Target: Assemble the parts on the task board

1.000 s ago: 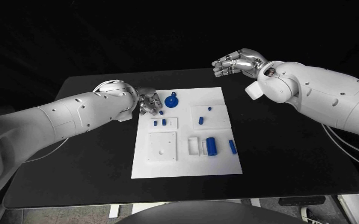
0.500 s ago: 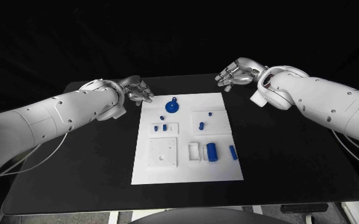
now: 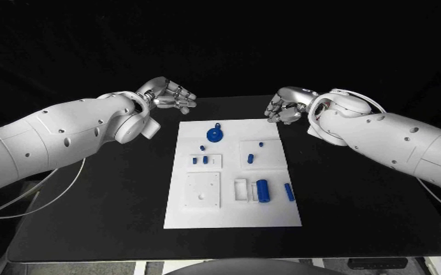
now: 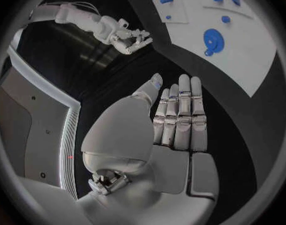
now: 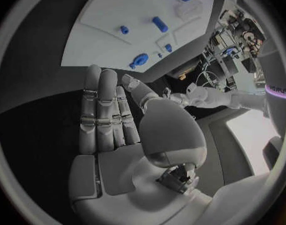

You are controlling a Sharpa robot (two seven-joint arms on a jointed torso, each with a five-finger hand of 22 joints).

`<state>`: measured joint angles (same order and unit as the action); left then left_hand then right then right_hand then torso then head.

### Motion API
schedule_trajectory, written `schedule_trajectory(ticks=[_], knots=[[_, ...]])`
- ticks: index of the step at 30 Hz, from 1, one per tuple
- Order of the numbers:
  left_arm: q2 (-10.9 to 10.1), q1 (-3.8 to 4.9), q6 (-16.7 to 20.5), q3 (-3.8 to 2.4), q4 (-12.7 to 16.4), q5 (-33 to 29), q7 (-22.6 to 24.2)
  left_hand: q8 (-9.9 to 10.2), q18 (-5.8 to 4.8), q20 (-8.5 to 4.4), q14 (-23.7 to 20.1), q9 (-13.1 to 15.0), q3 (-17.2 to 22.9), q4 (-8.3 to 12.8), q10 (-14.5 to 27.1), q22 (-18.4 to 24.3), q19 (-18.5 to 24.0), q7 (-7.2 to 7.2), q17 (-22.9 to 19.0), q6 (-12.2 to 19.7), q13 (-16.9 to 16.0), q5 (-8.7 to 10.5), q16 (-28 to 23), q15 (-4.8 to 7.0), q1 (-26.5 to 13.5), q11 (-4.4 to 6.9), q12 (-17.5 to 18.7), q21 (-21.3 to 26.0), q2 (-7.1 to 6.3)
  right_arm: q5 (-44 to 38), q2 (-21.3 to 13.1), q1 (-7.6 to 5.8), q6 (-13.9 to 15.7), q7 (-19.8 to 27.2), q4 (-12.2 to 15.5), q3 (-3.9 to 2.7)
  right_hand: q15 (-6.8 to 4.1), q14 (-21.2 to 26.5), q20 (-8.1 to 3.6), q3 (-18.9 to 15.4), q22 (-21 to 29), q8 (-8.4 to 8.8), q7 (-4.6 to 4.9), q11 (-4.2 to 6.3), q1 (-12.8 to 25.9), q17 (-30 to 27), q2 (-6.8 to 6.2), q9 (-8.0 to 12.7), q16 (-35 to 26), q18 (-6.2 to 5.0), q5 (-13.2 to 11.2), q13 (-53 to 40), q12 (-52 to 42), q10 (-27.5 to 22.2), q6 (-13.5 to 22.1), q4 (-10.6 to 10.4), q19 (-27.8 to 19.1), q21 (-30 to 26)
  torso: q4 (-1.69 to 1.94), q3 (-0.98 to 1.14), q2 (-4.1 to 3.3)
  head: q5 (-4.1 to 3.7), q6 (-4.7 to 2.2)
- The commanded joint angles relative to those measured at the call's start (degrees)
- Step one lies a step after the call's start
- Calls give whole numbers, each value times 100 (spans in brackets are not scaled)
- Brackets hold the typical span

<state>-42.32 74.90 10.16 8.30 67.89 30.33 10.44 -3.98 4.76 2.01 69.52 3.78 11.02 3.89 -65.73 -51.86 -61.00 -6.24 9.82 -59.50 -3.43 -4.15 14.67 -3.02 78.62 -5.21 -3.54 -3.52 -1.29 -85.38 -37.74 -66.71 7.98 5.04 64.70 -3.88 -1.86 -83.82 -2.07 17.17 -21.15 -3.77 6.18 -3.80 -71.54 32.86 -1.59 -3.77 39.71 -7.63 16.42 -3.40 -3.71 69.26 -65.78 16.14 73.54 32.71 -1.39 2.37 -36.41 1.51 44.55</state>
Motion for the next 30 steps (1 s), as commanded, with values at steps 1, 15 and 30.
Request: schedule_trajectory(ticks=[1,15,30], knots=[[-32,13,-152,-3,129,-856,368,32,-95,133,-4,-4,-112,-33,142,540,201,2,-155,67,9,-3,-602,-135,-49,-23,15,19,7,-970,47,52,16,-431,51,10,50,-148,17,55,-69,20,-26,-26,46,143,-13,4,200,-111,-72,5,36,-94,-11,6,64,68,12,-8,-2,7,-5],[-55,20,93,-3,436,-1152,579,31,44,315,-45,-3,-565,63,132,3042,-96,-189,-586,15,13,-97,-960,-274,133,-203,8,-45,161,-1556,216,284,-133,-687,166,120,88,41,123,137,-321,19,-1,-56,88,344,-137,4,656,-240,-89,8,44,-158,16,-1,79,94,-2,-2,-1,30,-4],[-34,20,67,-2,529,-1227,624,31,-15,274,-38,-2,-540,117,108,3869,-264,-182,-582,1,9,-111,-1003,-272,107,-196,7,-80,206,-1758,337,441,-172,-817,235,190,103,76,125,228,-572,20,32,-79,88,314,-243,5,779,-261,-33,6,41,-221,92,-2,77,66,3,-1,-1,65,1]])
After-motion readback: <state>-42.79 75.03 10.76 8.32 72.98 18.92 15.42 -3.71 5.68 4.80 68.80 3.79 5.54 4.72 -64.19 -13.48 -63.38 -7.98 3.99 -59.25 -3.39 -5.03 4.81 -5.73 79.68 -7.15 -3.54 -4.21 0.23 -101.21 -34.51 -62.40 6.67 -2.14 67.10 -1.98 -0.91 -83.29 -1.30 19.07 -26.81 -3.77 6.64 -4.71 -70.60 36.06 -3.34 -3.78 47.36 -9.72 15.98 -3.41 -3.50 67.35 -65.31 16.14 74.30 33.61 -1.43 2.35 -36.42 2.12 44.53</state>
